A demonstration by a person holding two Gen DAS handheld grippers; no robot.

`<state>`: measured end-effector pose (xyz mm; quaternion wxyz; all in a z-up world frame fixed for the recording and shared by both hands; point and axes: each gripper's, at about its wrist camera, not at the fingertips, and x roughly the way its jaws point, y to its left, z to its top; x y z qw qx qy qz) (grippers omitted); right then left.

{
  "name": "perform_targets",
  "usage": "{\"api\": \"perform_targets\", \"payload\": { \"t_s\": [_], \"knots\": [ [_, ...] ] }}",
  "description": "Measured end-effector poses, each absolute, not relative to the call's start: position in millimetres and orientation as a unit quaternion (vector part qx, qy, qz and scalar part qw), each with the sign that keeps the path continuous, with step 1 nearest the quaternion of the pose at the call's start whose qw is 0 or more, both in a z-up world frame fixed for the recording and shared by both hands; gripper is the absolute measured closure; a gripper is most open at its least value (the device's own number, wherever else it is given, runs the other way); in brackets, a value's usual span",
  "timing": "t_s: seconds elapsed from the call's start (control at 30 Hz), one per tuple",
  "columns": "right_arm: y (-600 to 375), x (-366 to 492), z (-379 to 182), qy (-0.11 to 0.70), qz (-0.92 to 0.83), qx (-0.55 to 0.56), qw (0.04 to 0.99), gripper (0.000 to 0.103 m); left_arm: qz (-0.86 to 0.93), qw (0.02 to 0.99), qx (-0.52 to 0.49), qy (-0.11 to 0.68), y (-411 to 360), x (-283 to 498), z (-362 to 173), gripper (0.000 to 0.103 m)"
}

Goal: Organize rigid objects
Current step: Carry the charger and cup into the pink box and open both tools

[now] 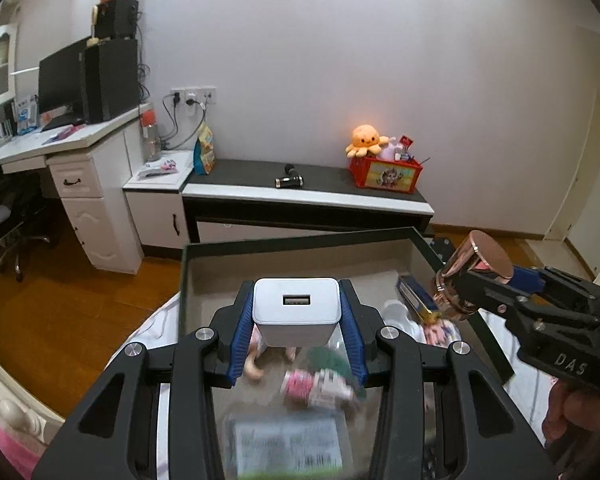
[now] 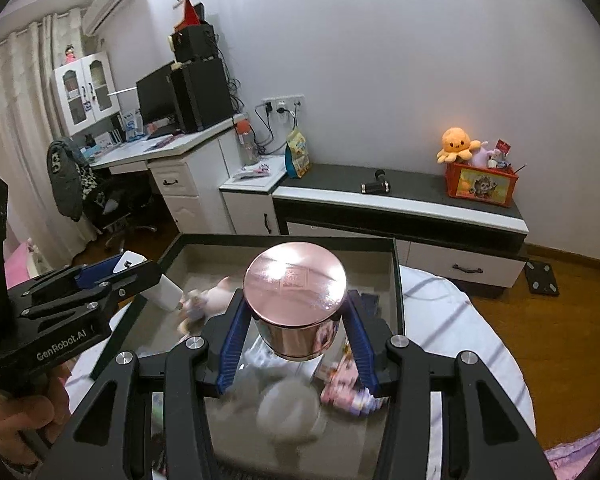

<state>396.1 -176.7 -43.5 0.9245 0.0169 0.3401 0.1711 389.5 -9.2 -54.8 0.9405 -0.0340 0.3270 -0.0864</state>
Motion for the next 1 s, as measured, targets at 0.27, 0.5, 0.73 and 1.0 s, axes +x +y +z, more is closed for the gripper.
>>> {"api": "perform_targets", "payload": {
  "t_s": [0.27,0.5,0.73,1.0],
  "knots": [
    [-175.4,437.2,-70.5,0.375,0.16,0.015,0.913,0.054,-0.087,0.927,-0.023,0.363,-29.0,439.6,-79.8,0.058],
    [-184.7,431.6,-71.9,0.369,0.153,0.027,0.916,0.016,-0.048,0.937,-0.033,0.346,-14.5,423.5,-73.6,0.007],
    [-198.9,396.7,-52.3,0.353,0.127,0.044,0.926,0.014,-0.028,0.949,-0.05,0.309,7.7,372.8,-53.6,0.001],
    [-203.7,338.2,-30.6,0.331,0.125,0.055,0.934,0.014,-0.022,0.954,-0.052,0.294,19.1,311.1,-41.6,0.0]
  ]
}}
